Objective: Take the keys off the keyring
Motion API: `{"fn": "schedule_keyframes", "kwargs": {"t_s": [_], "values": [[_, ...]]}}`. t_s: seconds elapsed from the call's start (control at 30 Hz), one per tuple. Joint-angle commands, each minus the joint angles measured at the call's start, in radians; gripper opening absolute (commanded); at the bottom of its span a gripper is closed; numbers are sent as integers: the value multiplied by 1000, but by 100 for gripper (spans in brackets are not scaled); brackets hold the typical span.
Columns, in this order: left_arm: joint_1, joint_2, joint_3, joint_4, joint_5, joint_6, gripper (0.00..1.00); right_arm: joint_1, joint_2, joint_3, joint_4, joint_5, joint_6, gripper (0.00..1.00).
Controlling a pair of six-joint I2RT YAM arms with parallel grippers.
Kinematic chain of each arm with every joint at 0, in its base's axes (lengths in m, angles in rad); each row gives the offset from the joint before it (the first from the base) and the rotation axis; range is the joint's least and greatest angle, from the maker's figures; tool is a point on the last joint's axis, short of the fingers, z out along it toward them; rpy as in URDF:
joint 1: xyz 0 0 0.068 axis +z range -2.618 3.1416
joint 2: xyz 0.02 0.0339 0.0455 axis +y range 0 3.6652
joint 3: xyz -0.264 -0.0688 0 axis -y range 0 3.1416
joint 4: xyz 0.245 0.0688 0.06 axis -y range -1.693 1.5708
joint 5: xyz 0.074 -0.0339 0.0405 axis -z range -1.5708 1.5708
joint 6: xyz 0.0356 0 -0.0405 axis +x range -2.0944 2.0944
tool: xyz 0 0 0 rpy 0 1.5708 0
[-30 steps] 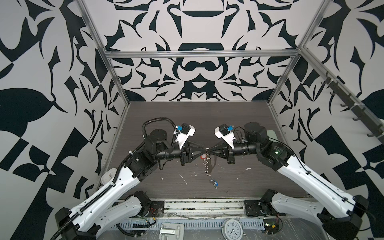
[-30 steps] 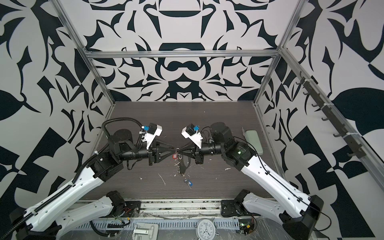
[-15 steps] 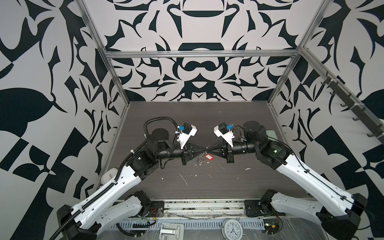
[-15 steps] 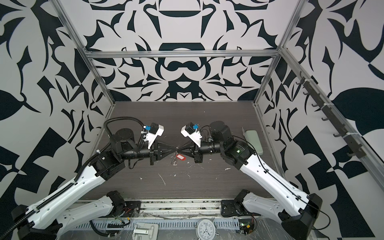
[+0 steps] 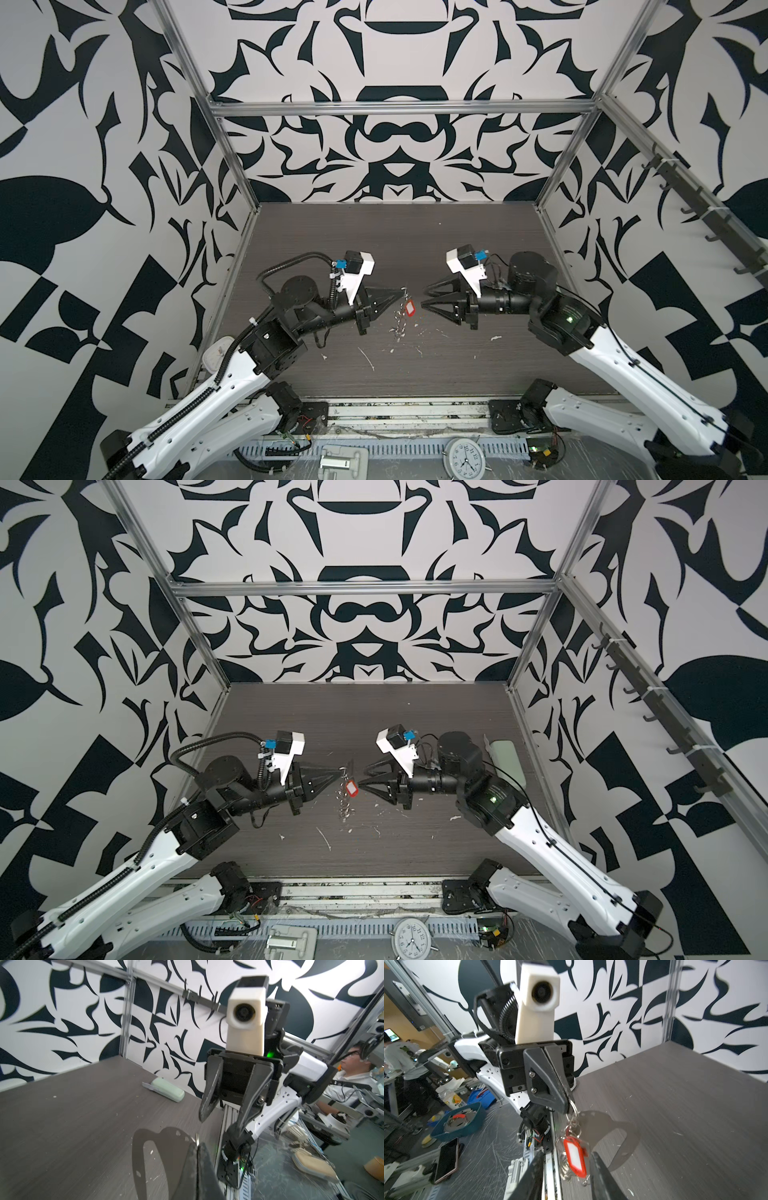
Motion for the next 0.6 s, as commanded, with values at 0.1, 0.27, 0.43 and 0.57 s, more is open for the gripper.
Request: {"fn": "schedule_keyframes", "kwargs": {"t_s": [0.1, 0.27, 0.43, 0.57], "values": [[-1, -44, -50, 215, -98, -63, 0, 3, -77, -125, 336, 119, 146, 42], [-1, -44, -57, 258, -83, -82, 0, 5, -74, -189, 521, 190, 244, 42], [-1, -37, -67, 298, -53, -100, 0, 11, -14, -207, 705, 150, 340, 41], [-1, -29, -70, 318, -30, -107, 0, 34, 50, -189, 805, 97, 386, 40]]}}
